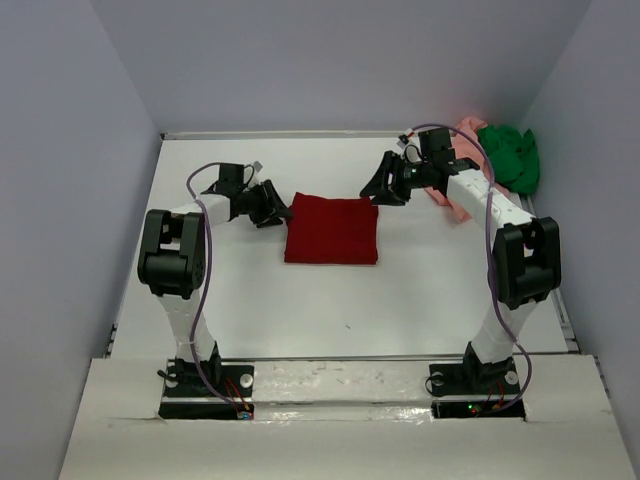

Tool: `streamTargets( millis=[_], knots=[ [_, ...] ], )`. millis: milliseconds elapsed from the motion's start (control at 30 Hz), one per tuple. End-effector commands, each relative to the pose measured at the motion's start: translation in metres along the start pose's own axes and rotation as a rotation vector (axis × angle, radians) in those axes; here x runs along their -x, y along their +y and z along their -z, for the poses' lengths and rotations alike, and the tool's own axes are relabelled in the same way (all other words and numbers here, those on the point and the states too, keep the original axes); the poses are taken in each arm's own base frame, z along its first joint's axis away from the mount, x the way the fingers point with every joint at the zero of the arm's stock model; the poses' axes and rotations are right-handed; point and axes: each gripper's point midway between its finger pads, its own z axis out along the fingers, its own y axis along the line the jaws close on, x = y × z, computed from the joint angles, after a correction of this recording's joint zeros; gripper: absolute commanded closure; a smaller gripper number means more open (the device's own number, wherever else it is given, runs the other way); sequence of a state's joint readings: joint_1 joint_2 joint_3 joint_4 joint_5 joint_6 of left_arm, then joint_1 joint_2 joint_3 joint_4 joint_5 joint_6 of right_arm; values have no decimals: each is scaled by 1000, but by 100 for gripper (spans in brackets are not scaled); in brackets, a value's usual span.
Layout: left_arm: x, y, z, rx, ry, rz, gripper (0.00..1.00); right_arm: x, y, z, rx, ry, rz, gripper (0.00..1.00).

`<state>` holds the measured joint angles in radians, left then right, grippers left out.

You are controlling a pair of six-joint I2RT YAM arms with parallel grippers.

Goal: Fold and stack the t-shirts
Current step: Smooth out wrinkles on the folded tshirt, then put the neatly folded tshirt into the corner of the board with the left arm

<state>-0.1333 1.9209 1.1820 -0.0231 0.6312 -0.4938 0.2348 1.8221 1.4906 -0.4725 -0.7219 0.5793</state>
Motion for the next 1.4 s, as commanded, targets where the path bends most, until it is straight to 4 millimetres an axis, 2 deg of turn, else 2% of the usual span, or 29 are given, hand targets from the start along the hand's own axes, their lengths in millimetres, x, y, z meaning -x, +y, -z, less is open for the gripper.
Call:
streamTargets(
  millis=[0, 200, 300, 333, 367, 433, 500, 533, 600, 633, 733, 867, 1033, 1167, 1267, 1333, 1367],
  knots=[
    [2, -20, 3, -71, -10, -37, 44, 7, 13, 11, 28, -31, 42, 43],
    [-9, -24, -14, -76, 30, -40, 44, 7, 13, 11, 29, -30, 42, 43],
    [-18, -14, -25, -25, 65, -27, 47, 8, 14, 11, 29, -33, 43, 43],
    [-15, -9, -28, 6, 62, -36, 48, 7, 14, 11, 29, -31, 42, 43],
    [-24, 1, -32, 45, 99, -16, 50, 8, 14, 10, 29, -31, 42, 43],
    [-26, 12, -35, 97, 105, -10, 55, 8, 14, 11, 28, -32, 40, 43],
    [-24, 19, -35, 136, 104, -9, 64, 9, 15, 11, 31, -35, 43, 43],
    [-26, 26, -36, 169, 111, -2, 81, 9, 15, 11, 31, -35, 43, 43],
    [-22, 31, -37, 203, 100, 4, 97, 9, 16, 12, 30, -37, 44, 44],
    [-22, 36, -37, 227, 101, 9, 100, 9, 16, 12, 33, -35, 44, 44],
    [-13, 37, -38, 256, 80, 5, 100, 9, 16, 12, 31, -35, 43, 44],
    [-2, 48, -40, 335, 61, -1, 100, 7, 16, 14, 26, -37, 45, 44],
    [20, 52, -42, 389, 26, -31, 100, 0, 14, 22, 1, -41, 62, 47],
    [36, 50, -45, 406, 4, -46, 100, -6, 3, 26, -64, -40, 52, 46],
    [53, 51, -44, 424, -14, -52, 100, -12, -4, 34, -112, -45, 62, 45],
    [72, 48, -40, 427, -48, -58, 100, -13, -6, 38, -135, -58, 67, 44],
    [78, 55, -36, 440, -52, -44, 100, -16, -7, 39, -139, -56, 68, 44]
  ],
)
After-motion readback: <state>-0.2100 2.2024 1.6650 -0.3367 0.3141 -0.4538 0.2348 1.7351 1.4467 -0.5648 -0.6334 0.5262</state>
